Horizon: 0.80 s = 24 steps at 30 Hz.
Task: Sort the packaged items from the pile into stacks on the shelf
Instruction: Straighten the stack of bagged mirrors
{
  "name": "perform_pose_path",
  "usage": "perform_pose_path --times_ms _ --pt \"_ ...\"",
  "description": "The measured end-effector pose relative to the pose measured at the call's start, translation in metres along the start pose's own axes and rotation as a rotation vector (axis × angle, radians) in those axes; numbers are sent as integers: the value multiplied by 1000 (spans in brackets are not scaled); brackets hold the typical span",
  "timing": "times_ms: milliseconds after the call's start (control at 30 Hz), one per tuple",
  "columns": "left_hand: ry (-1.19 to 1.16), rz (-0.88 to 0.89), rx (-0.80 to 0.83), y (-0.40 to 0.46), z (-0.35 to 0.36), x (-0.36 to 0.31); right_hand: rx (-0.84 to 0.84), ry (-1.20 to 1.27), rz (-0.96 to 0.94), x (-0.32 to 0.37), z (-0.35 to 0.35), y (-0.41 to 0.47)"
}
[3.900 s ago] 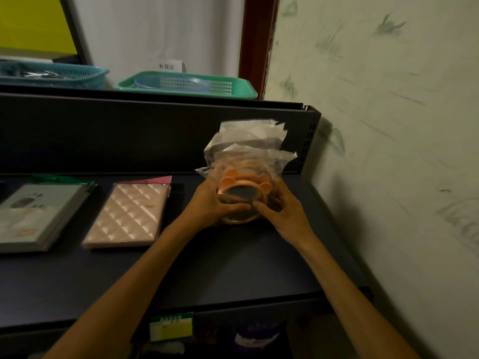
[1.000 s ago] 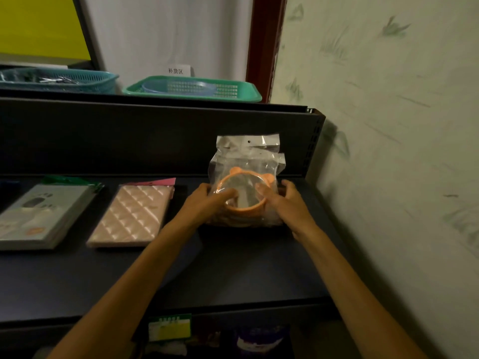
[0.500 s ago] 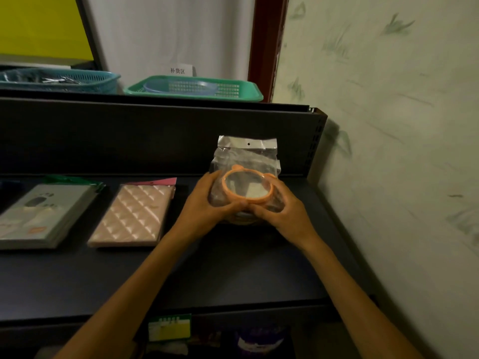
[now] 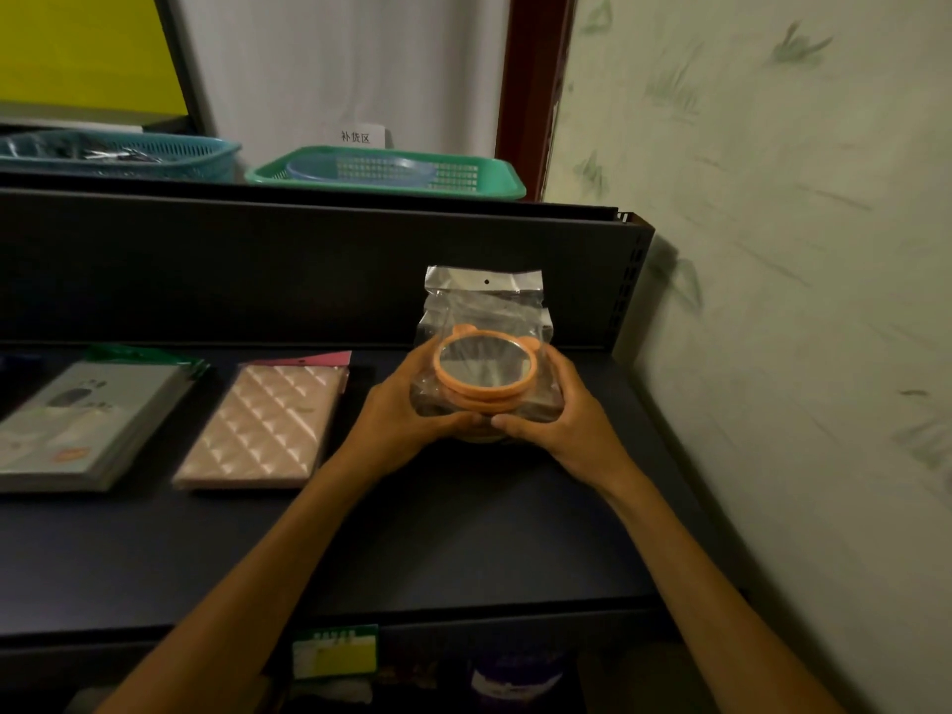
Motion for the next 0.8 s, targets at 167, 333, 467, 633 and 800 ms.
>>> perform_pose_path --times_ms 167,333,467,633,800 --pt "16 36 -12 1 2 1 -37 -2 -5 1 3 0" --pt "60 69 -17 -1 2 1 -52 8 2 -1 6 -1" --pt "60 78 -46 -3 2 1 -47 -27 -12 -3 7 -2" --pt "27 88 -54 -2 4 0 -76 -27 -10 -6 8 1" --pt "18 66 -47 -3 3 1 -72 -35 -14 -7 8 1"
Point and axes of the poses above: each hand's wrist, its own y-axis towards the middle knuckle, its own z-axis out of the palm, x = y × z, the point moved 5 cm from there along y, towards the middle knuckle, and after that the axes turned 13 degrees about -y, right-handed, at the moved point
